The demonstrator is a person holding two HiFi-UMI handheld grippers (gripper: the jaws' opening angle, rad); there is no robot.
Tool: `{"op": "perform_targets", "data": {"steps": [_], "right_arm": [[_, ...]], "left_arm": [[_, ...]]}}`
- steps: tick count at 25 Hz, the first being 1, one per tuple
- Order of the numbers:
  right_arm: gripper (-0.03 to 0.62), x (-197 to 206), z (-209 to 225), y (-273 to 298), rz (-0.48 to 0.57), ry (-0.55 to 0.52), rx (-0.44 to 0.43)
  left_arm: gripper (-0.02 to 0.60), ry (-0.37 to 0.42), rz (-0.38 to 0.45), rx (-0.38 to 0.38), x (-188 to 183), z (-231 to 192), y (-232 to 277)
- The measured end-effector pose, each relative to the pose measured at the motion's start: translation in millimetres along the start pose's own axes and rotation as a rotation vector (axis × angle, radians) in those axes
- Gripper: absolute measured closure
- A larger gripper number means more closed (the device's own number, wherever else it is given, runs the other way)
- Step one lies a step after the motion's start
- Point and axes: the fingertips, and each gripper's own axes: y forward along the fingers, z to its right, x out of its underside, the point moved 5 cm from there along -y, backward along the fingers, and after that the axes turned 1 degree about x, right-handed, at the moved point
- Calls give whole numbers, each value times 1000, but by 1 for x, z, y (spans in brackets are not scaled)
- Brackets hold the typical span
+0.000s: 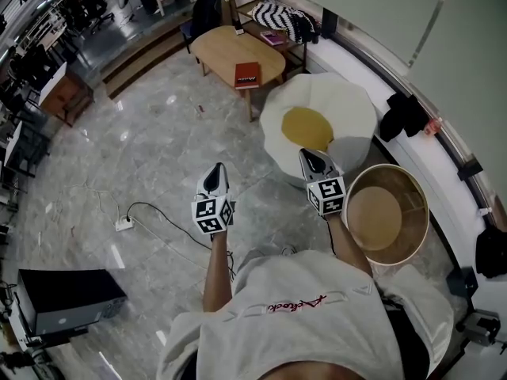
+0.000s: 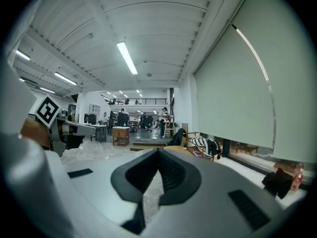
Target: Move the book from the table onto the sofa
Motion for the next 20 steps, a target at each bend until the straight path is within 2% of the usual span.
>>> {"op": "perform_targets", "data": {"steps": [20], "right_arm": [[585, 4, 19, 17, 0, -6, -2]], "left_arm": [[572, -4, -10, 6, 4, 1, 27]]}}
